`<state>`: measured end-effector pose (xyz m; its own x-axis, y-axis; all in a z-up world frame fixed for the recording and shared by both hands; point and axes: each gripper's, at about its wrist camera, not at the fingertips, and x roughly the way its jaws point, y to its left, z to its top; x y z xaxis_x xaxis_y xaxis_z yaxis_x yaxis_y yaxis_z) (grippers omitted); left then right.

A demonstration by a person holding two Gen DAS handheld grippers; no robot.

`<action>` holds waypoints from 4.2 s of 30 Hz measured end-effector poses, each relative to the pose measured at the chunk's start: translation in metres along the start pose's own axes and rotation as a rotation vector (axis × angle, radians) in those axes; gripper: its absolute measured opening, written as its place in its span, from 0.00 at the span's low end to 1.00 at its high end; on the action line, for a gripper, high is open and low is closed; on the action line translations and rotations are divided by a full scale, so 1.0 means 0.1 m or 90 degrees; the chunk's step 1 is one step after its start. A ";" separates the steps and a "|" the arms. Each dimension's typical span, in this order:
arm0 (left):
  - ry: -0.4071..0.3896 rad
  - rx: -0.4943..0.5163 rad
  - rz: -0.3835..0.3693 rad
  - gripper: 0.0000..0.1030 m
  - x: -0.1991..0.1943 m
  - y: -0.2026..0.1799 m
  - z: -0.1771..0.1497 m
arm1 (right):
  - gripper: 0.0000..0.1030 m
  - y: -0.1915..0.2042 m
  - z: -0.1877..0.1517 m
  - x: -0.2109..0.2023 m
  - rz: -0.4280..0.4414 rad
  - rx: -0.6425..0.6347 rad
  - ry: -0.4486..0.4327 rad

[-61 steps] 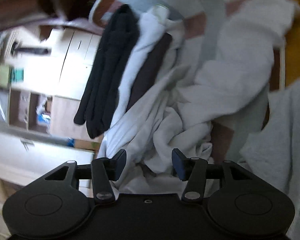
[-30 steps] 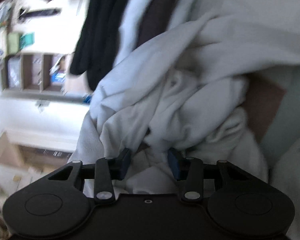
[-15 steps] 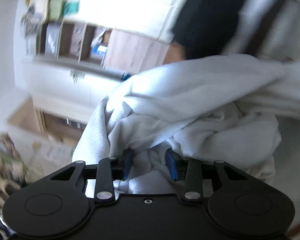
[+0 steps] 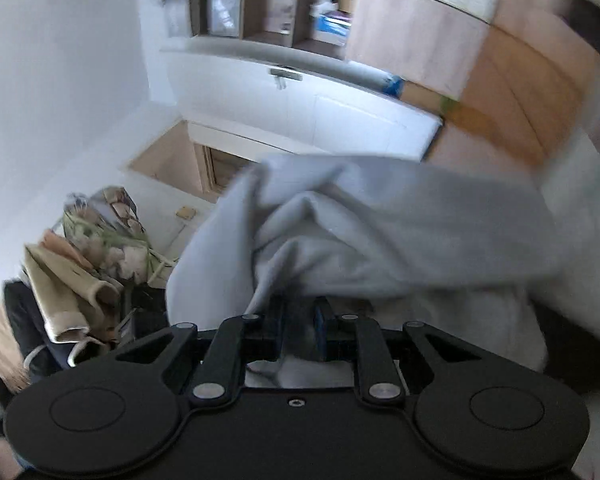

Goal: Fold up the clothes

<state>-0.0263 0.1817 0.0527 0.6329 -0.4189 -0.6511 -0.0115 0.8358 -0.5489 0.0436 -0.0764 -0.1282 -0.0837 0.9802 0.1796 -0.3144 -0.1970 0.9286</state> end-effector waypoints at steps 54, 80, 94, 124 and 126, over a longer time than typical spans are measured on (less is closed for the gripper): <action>-0.139 -0.355 0.279 0.50 -1.38 3.67 -0.78 | 0.59 0.01 -0.83 3.80 -0.644 -0.239 0.136; -0.263 -0.313 0.003 0.60 -1.45 3.66 -0.79 | 0.06 1.89 0.25 4.13 -0.899 -0.267 0.315; -0.112 -0.309 0.007 0.62 -0.93 3.63 -0.76 | 0.06 1.22 -0.44 3.81 -0.890 -0.411 0.211; -0.399 -0.216 0.132 0.11 -1.92 3.47 -0.72 | 0.05 2.24 0.00 3.53 -0.777 -0.462 -0.032; -0.406 -0.212 0.118 0.11 -1.93 3.49 -0.72 | 0.05 2.42 0.01 3.55 -0.743 -0.477 -0.045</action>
<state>-0.2083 0.5287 -0.0511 0.9233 0.0904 -0.3732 -0.3314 0.6783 -0.6558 -0.0615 0.2235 0.1607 0.6156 0.5786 -0.5350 -0.5973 0.7855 0.1620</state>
